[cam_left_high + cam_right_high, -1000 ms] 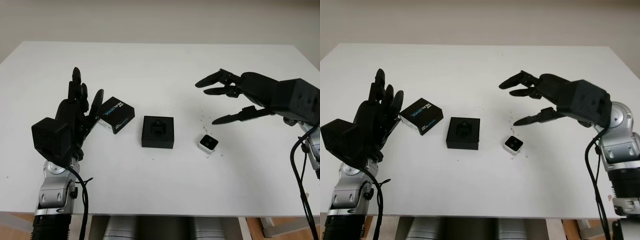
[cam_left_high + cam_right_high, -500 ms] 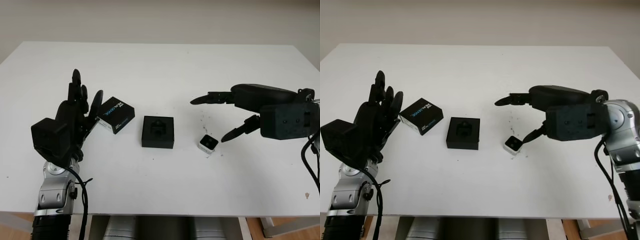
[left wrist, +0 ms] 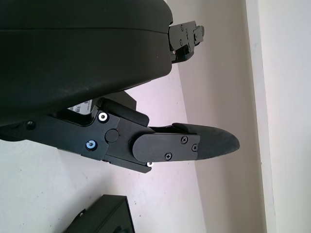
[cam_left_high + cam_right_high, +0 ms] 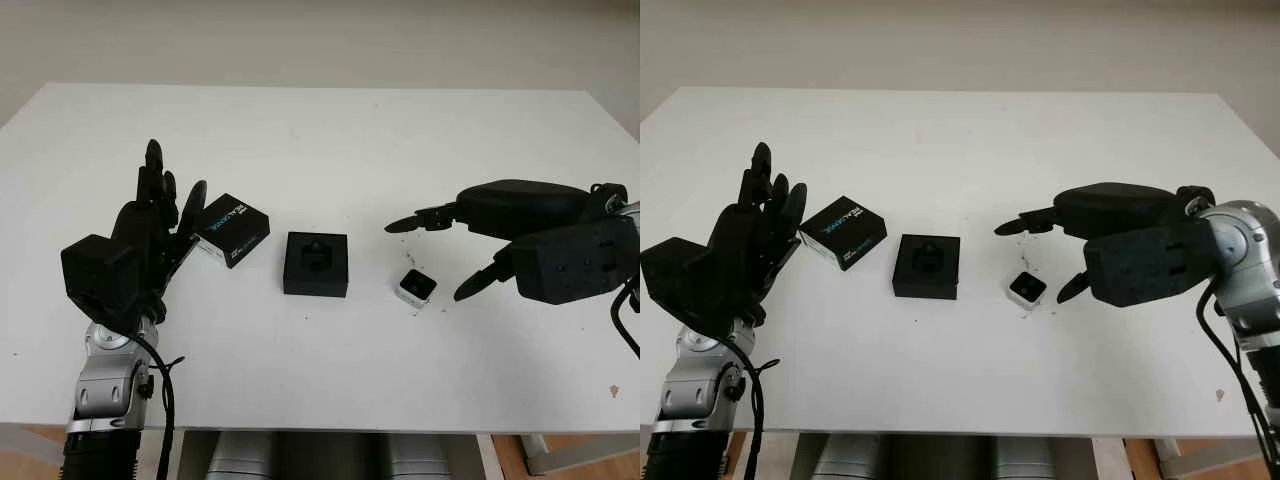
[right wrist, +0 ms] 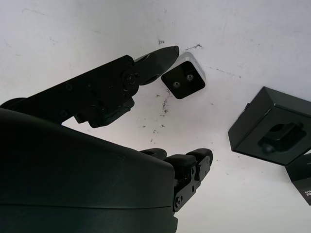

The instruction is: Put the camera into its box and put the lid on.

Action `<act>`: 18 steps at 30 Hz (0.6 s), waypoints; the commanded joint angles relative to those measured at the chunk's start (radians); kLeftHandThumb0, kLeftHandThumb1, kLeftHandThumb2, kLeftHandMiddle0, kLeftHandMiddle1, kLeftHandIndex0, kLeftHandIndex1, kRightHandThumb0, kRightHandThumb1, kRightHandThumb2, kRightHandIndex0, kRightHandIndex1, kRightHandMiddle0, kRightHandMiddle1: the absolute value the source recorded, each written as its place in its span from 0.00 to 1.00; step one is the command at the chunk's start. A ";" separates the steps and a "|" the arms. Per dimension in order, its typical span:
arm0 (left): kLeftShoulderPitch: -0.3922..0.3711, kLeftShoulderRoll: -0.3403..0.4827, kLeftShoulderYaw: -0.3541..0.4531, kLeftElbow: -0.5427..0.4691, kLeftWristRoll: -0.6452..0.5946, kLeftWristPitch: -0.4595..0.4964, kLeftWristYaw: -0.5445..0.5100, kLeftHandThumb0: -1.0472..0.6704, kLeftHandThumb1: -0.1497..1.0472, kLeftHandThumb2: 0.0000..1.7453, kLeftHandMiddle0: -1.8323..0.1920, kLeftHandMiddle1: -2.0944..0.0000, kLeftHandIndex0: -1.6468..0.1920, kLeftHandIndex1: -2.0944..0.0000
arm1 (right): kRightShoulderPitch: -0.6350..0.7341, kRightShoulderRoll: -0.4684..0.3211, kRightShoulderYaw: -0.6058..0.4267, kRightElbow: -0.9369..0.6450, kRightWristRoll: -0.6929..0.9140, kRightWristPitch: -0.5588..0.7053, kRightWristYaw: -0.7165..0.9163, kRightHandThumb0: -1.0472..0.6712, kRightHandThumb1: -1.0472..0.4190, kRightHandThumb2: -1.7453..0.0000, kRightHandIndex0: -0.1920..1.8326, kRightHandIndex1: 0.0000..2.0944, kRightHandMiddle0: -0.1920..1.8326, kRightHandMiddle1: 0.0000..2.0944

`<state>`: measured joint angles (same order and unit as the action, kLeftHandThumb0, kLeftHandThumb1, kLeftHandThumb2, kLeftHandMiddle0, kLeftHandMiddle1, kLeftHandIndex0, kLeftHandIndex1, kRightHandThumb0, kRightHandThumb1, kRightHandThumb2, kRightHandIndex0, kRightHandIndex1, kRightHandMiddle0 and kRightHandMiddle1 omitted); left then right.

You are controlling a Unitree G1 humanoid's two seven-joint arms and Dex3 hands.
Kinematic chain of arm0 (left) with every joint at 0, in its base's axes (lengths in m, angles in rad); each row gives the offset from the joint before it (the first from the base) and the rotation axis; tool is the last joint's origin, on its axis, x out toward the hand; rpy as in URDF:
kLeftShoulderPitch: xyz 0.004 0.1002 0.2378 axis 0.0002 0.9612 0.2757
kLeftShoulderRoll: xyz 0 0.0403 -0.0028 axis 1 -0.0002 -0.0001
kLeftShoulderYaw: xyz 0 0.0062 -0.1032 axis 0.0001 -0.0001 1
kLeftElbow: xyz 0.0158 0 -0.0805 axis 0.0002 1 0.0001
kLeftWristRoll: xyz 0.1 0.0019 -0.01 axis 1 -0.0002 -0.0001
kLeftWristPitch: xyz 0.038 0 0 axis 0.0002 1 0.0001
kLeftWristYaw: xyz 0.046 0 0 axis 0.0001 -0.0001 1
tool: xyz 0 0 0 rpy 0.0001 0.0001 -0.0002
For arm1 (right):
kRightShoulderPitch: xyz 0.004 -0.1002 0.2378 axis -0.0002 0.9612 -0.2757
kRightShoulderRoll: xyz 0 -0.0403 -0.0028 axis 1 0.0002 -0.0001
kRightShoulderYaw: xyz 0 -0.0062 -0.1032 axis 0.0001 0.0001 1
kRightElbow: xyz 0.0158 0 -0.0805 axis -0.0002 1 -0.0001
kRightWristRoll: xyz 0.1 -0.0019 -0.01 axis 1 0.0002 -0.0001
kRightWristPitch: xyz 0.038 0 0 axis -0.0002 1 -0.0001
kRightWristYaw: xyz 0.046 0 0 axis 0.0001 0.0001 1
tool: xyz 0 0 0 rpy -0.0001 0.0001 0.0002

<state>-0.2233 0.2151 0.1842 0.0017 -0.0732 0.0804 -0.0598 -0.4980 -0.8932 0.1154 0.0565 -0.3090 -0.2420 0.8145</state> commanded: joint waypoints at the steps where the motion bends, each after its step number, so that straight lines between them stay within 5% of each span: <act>1: -0.003 0.005 0.002 -0.024 0.005 -0.002 0.005 0.18 1.00 0.23 0.97 0.97 0.99 0.97 | 0.014 -0.006 -0.011 -0.007 -0.001 -0.010 -0.017 0.38 0.16 0.97 0.26 0.05 0.26 0.05; 18: -0.002 0.014 0.015 -0.032 -0.008 0.006 -0.004 0.19 1.00 0.23 0.97 0.98 0.99 0.97 | 0.036 0.019 0.031 0.199 -0.112 -0.281 -0.252 0.38 0.14 0.97 0.30 0.07 0.32 0.08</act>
<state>-0.2232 0.2222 0.1925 -0.0159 -0.0747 0.0878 -0.0611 -0.4595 -0.8794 0.1409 0.2388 -0.4086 -0.5077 0.5772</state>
